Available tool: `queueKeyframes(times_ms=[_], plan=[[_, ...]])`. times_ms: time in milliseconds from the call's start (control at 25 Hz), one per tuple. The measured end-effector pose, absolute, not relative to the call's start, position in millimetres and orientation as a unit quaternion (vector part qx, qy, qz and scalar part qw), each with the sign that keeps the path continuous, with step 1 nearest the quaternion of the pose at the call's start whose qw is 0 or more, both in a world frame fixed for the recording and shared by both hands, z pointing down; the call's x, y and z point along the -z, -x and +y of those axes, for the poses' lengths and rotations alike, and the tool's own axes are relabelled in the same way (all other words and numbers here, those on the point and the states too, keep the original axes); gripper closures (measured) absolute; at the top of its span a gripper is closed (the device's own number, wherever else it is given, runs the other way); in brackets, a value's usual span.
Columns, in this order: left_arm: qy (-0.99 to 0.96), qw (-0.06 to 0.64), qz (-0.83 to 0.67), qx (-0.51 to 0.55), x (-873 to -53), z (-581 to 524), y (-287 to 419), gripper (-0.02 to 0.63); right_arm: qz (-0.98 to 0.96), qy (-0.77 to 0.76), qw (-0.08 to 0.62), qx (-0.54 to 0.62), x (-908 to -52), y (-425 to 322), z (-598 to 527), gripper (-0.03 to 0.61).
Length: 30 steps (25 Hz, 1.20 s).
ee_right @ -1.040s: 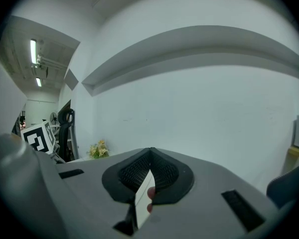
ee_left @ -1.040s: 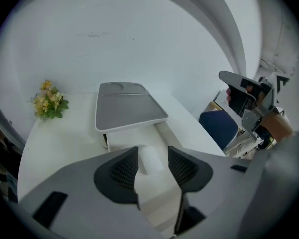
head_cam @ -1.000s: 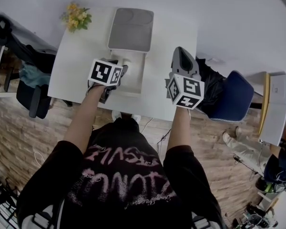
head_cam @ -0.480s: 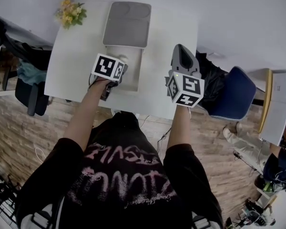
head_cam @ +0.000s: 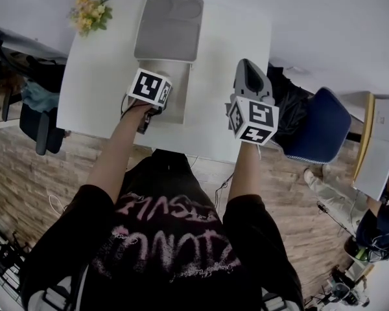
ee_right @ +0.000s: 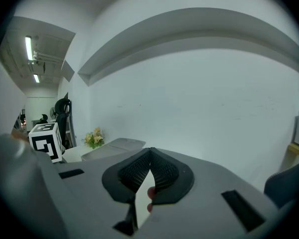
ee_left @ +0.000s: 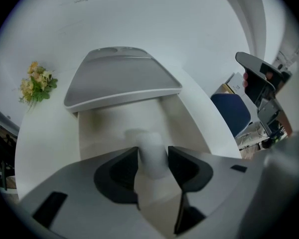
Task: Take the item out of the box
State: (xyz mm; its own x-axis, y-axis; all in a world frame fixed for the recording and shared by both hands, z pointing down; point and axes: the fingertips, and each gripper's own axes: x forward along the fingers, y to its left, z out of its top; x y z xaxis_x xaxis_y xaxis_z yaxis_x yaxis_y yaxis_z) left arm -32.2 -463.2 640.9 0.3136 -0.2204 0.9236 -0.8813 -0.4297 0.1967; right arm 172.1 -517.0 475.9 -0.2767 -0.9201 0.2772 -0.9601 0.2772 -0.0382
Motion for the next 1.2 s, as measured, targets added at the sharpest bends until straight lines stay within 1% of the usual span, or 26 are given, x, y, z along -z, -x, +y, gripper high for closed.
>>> queueKeyframes(times_ms=[240, 600, 880, 1200], plan=[[-0.712, 0.391, -0.373, -0.448, -650, -463, 25, 0.419, -0.788, -0.597, 0.104, -0.108, -485, -183, -520, 0.566], [-0.714, 0.397, -0.372, -0.441, -649, -462, 23, 0.442, -0.787, -0.598, 0.106, -0.106, -482, -187, -516, 0.566], [-0.727, 0.387, -0.381, -0.420, -637, -463, 26, 0.443, -0.786, -0.600, 0.107, -0.104, -478, -185, -509, 0.566], [-0.752, 0.355, -0.391, -0.394, -620, -460, 31, 0.443, -0.787, -0.600, 0.107, -0.099, -473, -179, -498, 0.566]])
